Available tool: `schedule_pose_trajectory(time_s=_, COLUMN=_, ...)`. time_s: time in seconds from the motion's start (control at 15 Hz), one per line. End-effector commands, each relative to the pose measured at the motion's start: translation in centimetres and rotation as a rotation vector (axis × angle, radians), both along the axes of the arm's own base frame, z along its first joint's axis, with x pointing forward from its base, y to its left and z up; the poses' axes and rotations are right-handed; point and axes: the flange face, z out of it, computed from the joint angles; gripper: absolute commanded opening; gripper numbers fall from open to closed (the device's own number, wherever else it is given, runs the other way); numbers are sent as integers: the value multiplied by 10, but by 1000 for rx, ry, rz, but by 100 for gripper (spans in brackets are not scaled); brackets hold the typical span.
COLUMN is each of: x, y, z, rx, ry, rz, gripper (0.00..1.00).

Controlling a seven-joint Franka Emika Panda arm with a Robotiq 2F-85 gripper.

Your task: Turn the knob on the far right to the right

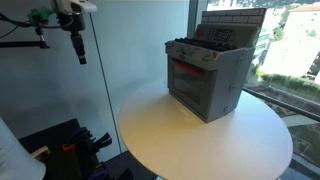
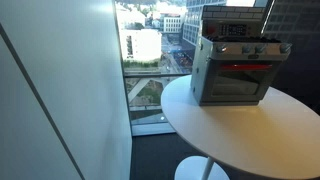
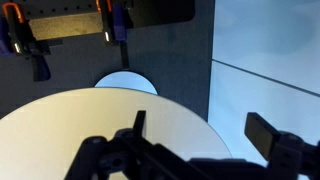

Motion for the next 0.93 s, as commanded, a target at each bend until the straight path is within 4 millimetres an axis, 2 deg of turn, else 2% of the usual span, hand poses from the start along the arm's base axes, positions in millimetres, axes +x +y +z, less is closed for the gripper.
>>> schedule_pose_trajectory(time_s=0.0, x=0, y=0, z=1, rx=0, ry=1, rz=0, gripper=100)
schedule_pose_trajectory(time_s=0.4, x=3, y=-2, z=5, rx=-6, ry=-13, rz=-10, gripper=100)
schedule_pose_trajectory(time_s=0.87, x=28, y=-7, z=40, rx=0, ry=-104, rz=-56, gripper=100)
